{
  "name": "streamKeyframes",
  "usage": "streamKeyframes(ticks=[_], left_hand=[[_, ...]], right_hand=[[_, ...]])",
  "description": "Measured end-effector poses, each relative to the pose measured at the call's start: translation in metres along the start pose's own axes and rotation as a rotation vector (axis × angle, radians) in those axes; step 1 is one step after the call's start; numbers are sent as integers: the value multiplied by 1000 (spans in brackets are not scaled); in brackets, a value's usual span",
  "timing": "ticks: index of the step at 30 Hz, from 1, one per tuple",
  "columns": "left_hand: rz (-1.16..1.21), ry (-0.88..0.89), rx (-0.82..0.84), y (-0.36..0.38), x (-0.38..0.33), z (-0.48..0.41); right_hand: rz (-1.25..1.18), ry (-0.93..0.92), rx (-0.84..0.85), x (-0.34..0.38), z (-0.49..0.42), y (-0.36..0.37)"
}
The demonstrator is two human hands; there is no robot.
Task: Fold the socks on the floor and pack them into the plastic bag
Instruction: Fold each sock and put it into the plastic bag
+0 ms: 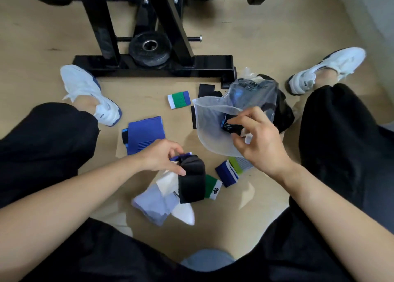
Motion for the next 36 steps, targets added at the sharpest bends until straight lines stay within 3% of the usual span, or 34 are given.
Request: streamKeyframes(ticks=[5, 10, 16, 22, 26, 30, 34, 36], left_hand=[[55, -2, -24, -21, -16, 31], [140, 93, 11, -30, -43, 53], [344, 107, -91, -22, -61, 55], [317, 147, -172, -12, -71, 47], [318, 142, -215, -14, -70, 47], [191, 81, -229, -26, -62, 45], [249, -71, -372, -54, -40, 45], [264, -95, -326, -66, -34, 48]], right_hand=[[-192, 90, 305, 13, 14, 29], [-382, 239, 445, 36, 24, 46], [-571, 427, 293, 33, 33, 65], [-697, 509, 231, 21, 35, 62], [-669, 556, 213, 15, 40, 64], [-682, 596, 297, 12, 43, 65], [-365, 581, 497, -1, 55, 60], [-213, 523, 572, -5, 58, 56]])
Point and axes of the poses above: each hand's wrist, its own z-axis away from the middle knuckle, its own y-axis out of the palm, x = y × z, the point moved 3 cm from there along -z, towards the middle knuckle, and after that the axes turned 2 degrees about -y, right-handed, at the moved point
